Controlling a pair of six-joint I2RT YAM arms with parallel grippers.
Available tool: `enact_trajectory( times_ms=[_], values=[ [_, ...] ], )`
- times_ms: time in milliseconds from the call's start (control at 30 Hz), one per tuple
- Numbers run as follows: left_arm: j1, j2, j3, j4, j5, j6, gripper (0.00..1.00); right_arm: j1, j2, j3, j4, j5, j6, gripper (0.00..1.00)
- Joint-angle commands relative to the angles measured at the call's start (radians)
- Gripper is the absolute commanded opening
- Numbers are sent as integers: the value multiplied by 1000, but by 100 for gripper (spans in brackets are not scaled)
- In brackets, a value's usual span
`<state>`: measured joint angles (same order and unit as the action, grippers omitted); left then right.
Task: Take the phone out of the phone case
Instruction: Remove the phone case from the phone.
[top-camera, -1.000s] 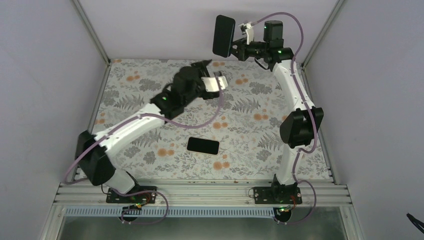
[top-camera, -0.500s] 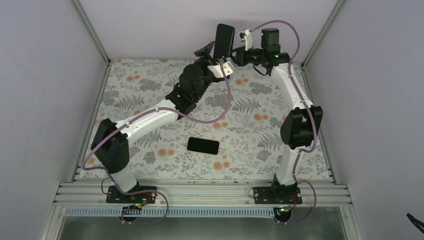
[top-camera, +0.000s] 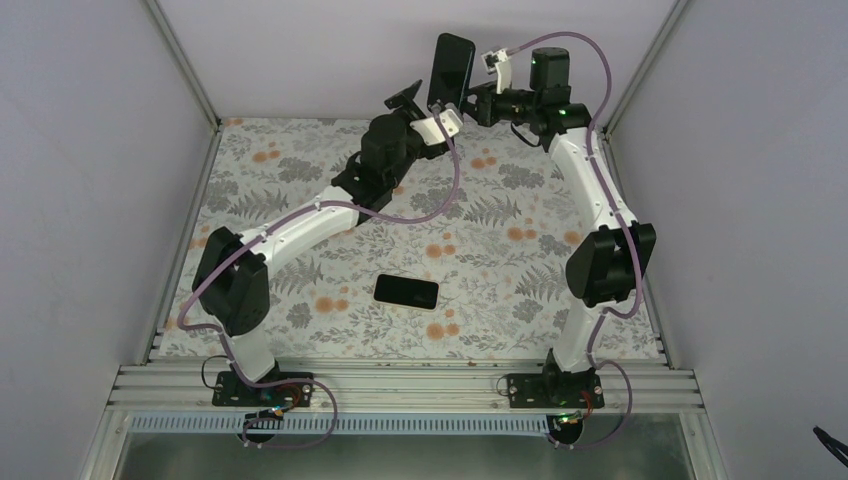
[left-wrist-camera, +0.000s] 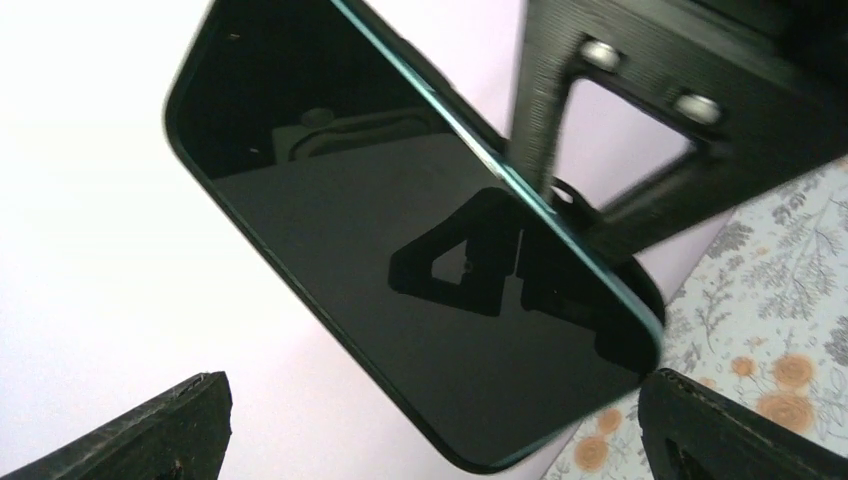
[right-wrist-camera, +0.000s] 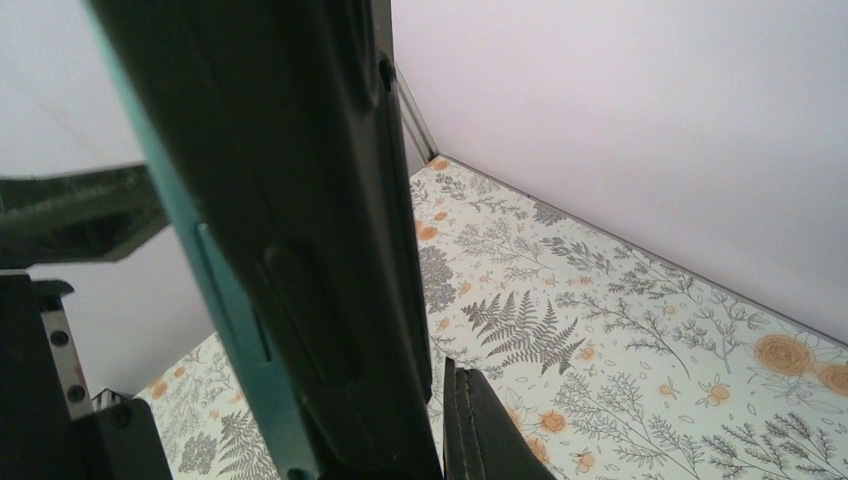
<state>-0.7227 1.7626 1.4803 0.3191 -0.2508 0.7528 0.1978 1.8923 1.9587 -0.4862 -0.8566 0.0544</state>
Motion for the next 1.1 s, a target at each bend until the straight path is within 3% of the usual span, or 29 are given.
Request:
enact_trajectory(
  times_ms=[0, 1067],
  values=[
    [11, 12, 54, 11, 4, -35, 100, 14, -46, 2, 64, -47, 14, 3],
    [-16, 35, 52, -33, 38, -44, 100, 36, -26, 33, 64, -51, 25, 3]
  ],
)
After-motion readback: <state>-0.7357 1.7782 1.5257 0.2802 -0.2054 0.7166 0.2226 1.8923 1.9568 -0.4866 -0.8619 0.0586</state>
